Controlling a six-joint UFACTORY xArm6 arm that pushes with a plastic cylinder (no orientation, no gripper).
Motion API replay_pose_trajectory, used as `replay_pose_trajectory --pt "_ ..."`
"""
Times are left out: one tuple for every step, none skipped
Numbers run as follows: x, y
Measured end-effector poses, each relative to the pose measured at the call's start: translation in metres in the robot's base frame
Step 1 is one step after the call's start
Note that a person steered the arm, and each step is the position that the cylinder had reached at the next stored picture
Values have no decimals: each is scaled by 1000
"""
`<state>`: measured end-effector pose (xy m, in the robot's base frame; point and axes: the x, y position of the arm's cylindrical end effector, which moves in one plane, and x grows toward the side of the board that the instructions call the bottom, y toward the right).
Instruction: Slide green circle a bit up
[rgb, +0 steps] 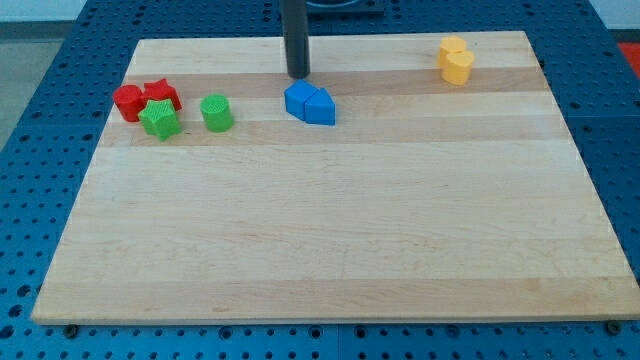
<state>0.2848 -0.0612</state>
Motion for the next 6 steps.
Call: replay_pose_trajectory --pt "34 -11" --pt "73 -15" --pt "107 -66" --pt "61 -103" --pt "14 -104" --pt "6 -104"
